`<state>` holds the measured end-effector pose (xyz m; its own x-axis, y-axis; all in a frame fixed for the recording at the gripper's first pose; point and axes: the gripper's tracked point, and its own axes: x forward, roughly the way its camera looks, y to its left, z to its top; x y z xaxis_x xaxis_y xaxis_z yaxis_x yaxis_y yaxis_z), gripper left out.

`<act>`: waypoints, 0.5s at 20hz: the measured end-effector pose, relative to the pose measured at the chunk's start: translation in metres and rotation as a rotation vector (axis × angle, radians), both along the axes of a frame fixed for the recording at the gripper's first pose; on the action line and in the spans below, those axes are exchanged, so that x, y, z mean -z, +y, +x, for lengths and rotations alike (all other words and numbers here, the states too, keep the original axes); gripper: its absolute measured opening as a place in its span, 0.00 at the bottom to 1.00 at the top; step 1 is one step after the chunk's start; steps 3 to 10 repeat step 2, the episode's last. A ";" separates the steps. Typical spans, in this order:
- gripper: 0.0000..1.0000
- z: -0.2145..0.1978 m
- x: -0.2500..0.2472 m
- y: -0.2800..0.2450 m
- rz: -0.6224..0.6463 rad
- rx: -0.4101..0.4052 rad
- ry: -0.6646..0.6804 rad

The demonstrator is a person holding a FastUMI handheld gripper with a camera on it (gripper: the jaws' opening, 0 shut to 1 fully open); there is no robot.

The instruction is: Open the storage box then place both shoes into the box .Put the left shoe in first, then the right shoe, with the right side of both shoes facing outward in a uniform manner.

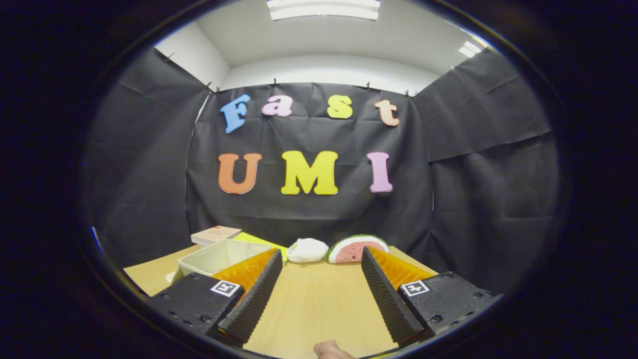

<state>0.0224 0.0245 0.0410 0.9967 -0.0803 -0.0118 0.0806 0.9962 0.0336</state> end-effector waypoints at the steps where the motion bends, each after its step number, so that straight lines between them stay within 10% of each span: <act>1: 1.00 -0.001 -0.001 -0.001 0.007 0.000 0.002; 10: 1.00 -0.002 0.000 -0.001 0.009 0.004 0.005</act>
